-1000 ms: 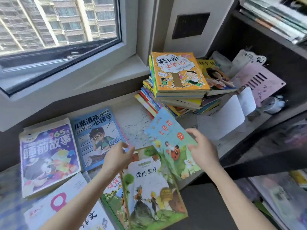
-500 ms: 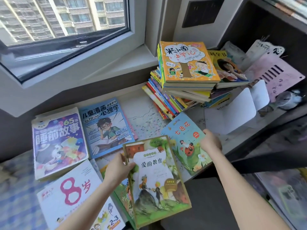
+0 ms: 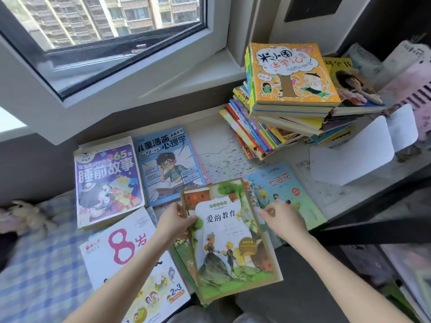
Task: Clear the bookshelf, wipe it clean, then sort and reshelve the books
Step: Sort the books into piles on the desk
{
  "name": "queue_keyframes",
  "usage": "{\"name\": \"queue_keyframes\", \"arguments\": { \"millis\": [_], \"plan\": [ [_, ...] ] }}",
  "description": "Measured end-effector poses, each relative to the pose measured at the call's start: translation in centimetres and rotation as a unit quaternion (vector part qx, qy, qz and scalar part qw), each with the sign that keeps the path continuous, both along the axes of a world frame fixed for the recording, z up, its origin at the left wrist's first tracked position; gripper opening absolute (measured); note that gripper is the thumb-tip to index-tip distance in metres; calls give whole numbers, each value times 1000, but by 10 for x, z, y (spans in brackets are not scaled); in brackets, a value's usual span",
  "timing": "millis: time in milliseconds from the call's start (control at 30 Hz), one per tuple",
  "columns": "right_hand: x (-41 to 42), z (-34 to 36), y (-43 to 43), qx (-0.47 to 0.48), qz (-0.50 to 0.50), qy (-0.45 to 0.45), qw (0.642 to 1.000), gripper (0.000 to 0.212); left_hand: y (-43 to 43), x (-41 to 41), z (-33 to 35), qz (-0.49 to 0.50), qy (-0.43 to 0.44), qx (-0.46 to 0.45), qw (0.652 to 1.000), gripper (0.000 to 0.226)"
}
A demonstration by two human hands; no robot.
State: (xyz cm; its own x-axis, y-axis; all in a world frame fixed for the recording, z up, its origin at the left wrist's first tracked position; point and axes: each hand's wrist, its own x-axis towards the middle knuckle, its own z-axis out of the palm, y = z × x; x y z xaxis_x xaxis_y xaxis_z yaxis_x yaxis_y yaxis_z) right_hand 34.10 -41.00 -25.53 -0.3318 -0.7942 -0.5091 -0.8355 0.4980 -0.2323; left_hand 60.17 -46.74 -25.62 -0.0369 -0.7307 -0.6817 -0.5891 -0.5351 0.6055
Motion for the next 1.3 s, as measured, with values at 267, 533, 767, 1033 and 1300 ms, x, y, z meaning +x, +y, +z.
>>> {"name": "queue_keyframes", "arguments": {
  "millis": [267, 533, 767, 1033, 1300],
  "plan": [
    [36, 4, 6, 17, -16, -25, 999, 46, 7, 1, 9, 4, 50, 16, 999, 14],
    [42, 9, 2, 45, -33, -59, 997, 42, 23, -3, 24, 83, 192, -39, 977, 18],
    [42, 46, -4, 12, -297, -506, 809, 30, -7, 14, 34, 223, 376, 90, 895, 24],
    [50, 88, -52, -184, -218, -475, 832, 14, -44, 32, 42, 83, 180, 10, 980, 35],
    [40, 115, -101, -154, -271, -452, 836, 8, 14, 20, 8, -15, 35, 57, 998, 26]
  ]
}}
